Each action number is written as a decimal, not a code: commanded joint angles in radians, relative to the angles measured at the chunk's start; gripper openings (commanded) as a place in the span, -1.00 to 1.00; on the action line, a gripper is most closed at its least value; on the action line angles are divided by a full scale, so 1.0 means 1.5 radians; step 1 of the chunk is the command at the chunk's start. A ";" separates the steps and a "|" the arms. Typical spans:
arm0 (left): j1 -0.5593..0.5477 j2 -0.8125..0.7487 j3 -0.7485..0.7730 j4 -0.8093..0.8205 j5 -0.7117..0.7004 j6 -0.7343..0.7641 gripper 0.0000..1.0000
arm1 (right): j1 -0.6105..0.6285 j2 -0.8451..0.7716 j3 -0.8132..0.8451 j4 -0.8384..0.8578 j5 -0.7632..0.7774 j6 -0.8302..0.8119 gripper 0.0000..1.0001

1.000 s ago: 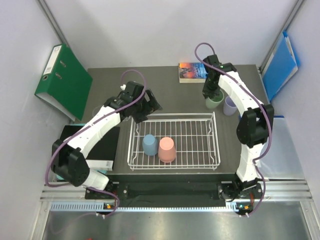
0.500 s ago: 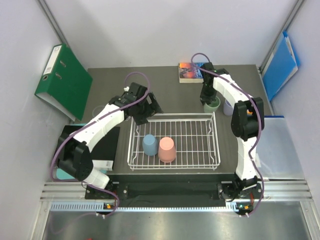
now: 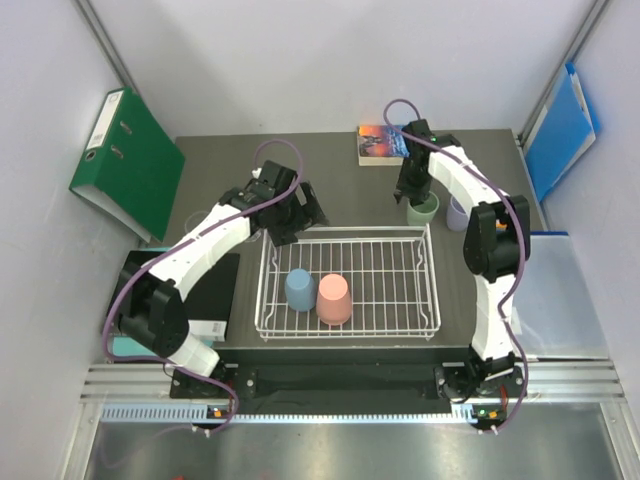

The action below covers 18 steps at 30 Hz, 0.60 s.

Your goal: Unload the cups from the dish rack

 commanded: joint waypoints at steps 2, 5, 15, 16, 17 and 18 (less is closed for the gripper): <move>-0.002 -0.031 0.032 0.016 -0.003 0.025 0.98 | 0.005 -0.099 0.115 0.004 -0.034 0.004 -0.18; -0.002 -0.047 0.030 0.023 -0.006 0.028 0.98 | 0.010 -0.182 0.079 0.064 -0.077 0.001 0.09; -0.032 -0.152 -0.009 0.005 -0.027 0.107 0.98 | 0.039 -0.521 -0.287 0.315 -0.176 -0.014 0.99; -0.071 -0.166 -0.011 0.005 -0.041 0.126 0.98 | 0.054 -0.549 -0.321 0.331 -0.164 -0.021 0.99; -0.098 -0.196 -0.009 -0.004 -0.071 0.143 0.98 | 0.085 -0.604 -0.385 0.346 -0.151 -0.028 0.99; -0.127 -0.207 -0.009 -0.015 -0.126 0.172 0.98 | 0.100 -0.627 -0.415 0.360 -0.131 -0.032 0.99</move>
